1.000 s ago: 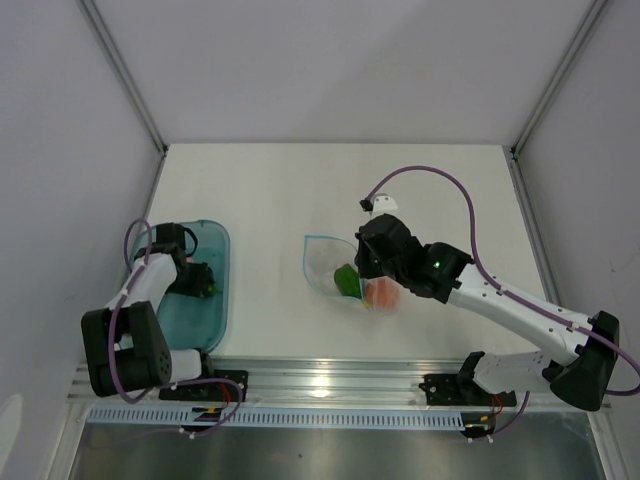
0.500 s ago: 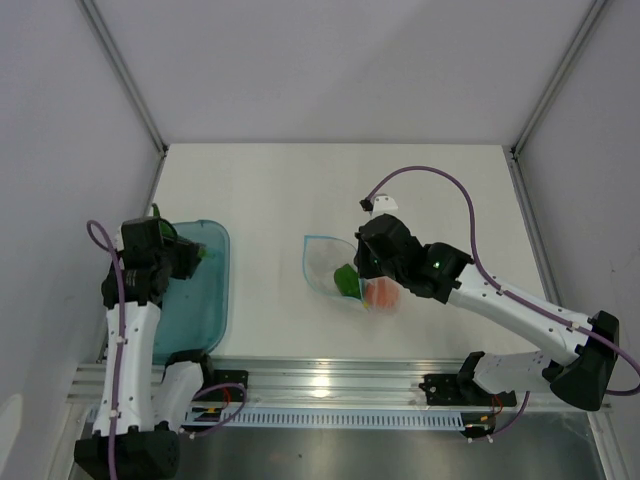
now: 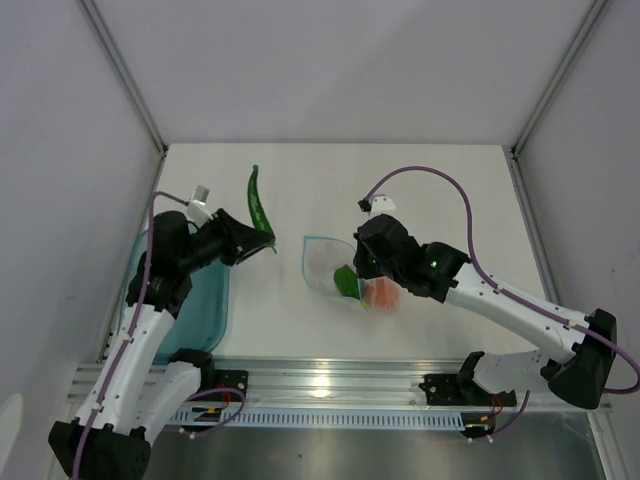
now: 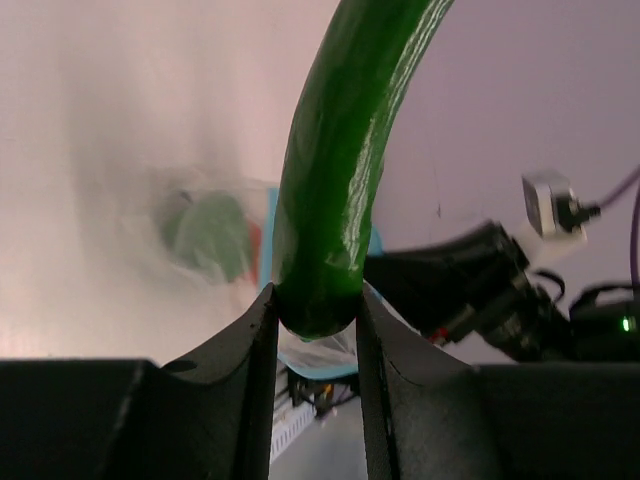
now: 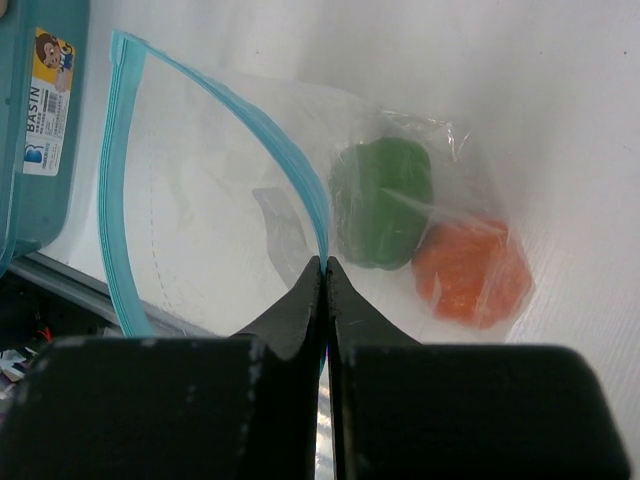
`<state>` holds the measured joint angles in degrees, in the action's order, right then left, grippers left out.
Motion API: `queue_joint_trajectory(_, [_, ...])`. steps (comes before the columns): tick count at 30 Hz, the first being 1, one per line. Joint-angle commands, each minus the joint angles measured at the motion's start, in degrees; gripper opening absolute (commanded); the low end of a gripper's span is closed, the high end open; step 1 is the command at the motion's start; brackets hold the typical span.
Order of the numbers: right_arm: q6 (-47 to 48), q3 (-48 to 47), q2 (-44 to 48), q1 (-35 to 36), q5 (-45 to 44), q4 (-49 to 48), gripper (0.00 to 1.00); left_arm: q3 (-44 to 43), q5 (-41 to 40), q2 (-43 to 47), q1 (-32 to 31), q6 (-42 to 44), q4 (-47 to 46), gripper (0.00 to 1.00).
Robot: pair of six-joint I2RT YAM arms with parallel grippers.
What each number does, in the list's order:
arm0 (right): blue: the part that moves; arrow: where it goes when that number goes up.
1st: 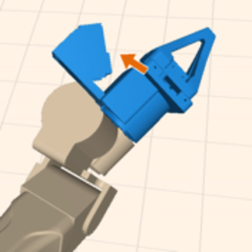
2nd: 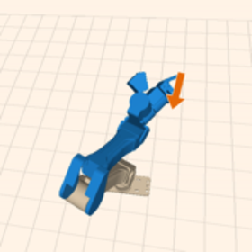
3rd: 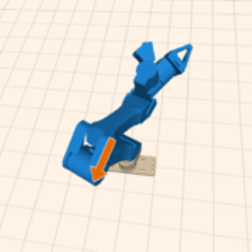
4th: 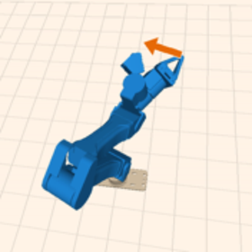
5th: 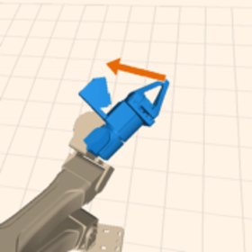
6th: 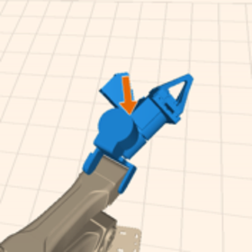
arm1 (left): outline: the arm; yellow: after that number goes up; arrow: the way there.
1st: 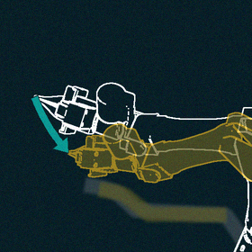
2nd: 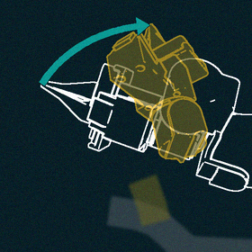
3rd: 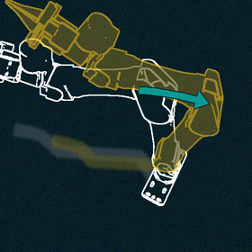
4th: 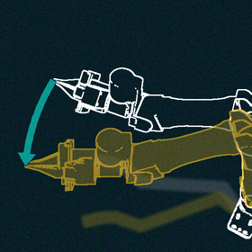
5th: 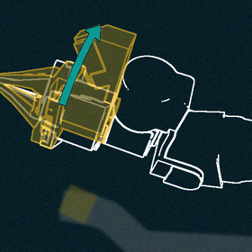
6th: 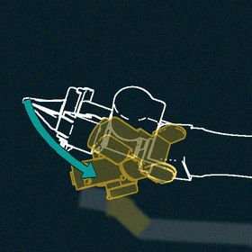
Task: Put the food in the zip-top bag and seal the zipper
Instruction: Pick up the fake vegetable from the bin, then place the fake vegetable in the zipper food storage bag.
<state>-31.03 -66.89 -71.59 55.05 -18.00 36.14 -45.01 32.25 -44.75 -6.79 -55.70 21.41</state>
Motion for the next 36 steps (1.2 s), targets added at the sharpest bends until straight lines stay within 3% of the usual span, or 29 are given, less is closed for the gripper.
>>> queue_joint_trajectory(1, [0.09,-2.36,-0.57,0.24,-1.42,-0.28,0.00,-0.68,13.44,-1.73,-5.15,2.35,-14.20,0.22])
queue_joint_trajectory(5, [0.53,-2.80,-0.74,0.15,-2.13,-0.37,0.00,-1.92,18.01,-4.29,-12.44,3.50,-12.62,0.22])
queue_joint_trajectory(13, [1.58,-3.16,-1.27,0.06,-5.46,-0.72,0.00,3.61,20.39,-2.27,-17.56,-1.15,-11.65,0.22])
queue_joint_trajectory(22, [3.34,-3.16,-2.23,0.24,-8.63,-2.13,0.00,11.26,16.10,-1.83,-24.85,-23.90,-16.04,0.21])
queue_joint_trajectory(25, [3.43,-2.54,-2.15,0.41,-9.60,-2.30,0.00,11.09,15.04,-2.97,-25.29,-29.09,-12.19,0.20])
queue_joint_trajectory(29, [3.78,-1.75,-1.97,0.85,-10.74,-2.21,0.00,10.92,13.72,-4.11,-25.38,-34.90,-14.11,0.21])
queue_joint_trajectory(36, [5.36,-0.70,-1.71,2.52,-15.66,-2.83,0.00,4.07,11.96,-7.19,-25.65,-37.63,2.58,0.23])
